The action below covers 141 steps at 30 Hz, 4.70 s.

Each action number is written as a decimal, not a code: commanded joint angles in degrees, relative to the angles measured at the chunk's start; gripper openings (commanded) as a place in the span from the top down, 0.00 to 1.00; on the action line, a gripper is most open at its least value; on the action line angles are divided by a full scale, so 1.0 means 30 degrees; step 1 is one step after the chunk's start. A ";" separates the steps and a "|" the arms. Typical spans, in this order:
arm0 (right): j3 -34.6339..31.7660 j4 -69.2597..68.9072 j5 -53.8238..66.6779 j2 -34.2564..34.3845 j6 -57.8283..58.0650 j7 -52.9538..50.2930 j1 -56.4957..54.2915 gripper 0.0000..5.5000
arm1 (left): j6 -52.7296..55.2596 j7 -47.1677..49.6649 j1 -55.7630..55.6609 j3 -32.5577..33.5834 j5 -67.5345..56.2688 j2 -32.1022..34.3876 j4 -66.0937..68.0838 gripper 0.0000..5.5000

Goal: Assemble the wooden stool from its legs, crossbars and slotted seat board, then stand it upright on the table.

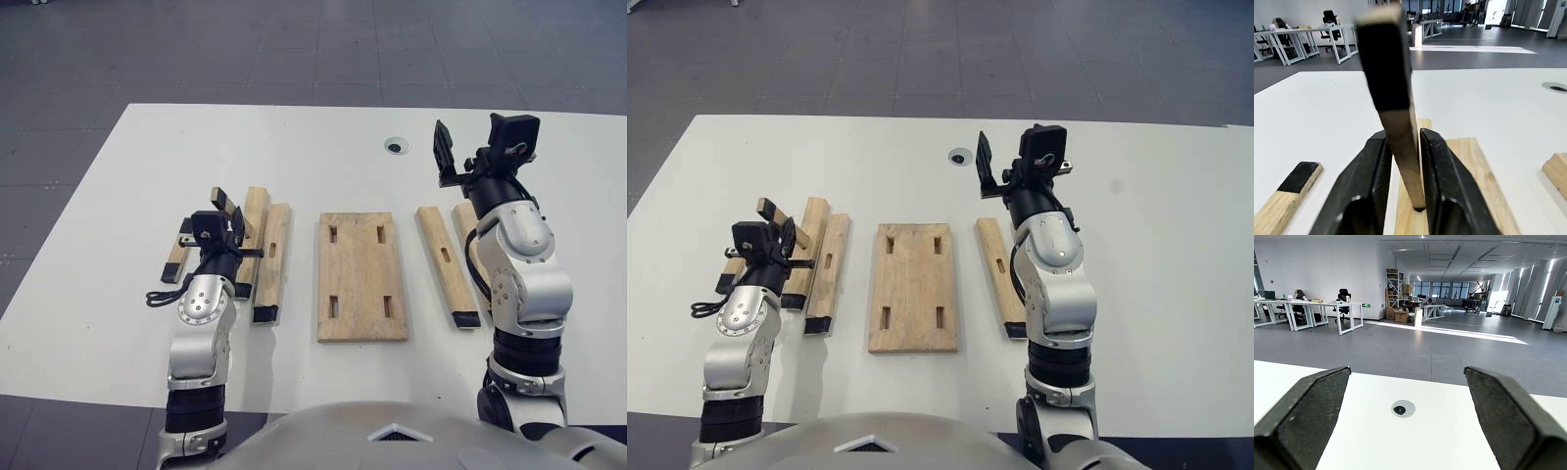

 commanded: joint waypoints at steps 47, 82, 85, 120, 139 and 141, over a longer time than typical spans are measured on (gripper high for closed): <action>-0.0095 0.0562 -0.0295 0.0885 -0.0637 -0.0682 -0.0478 0.22 | 1.1236 -0.2347 -0.5902 0.3998 -0.3494 0.1194 -0.0371 0.54; -0.0058 -0.1207 -0.0684 0.1104 -0.0050 -0.0807 0.2089 0.22 | 0.4494 -0.4965 1.2495 0.2345 -0.2394 0.4778 -0.8829 0.08; 0.0043 -0.1344 -0.0689 0.1138 0.0099 -0.0709 0.2142 0.22 | 0.2689 -0.6159 1.3197 0.1611 -0.1323 0.5467 -0.7101 0.08; -0.0448 -0.0841 -0.0423 0.0916 0.0867 -0.0259 0.0228 0.22 | 0.8993 -0.2646 0.5828 -0.0222 -0.1835 0.1057 0.2506 0.63; -0.8921 0.9799 2.0420 -0.2324 1.4861 0.8904 -1.2520 0.01 | 1.7873 -0.7106 -1.5219 0.6888 -2.1327 0.1980 0.2631 0.63; -0.8582 0.9921 2.0762 -0.2489 1.4966 0.8922 -1.2688 0.00 | 1.7923 -0.7199 -1.5405 0.6575 -2.1905 0.2216 0.2979 0.63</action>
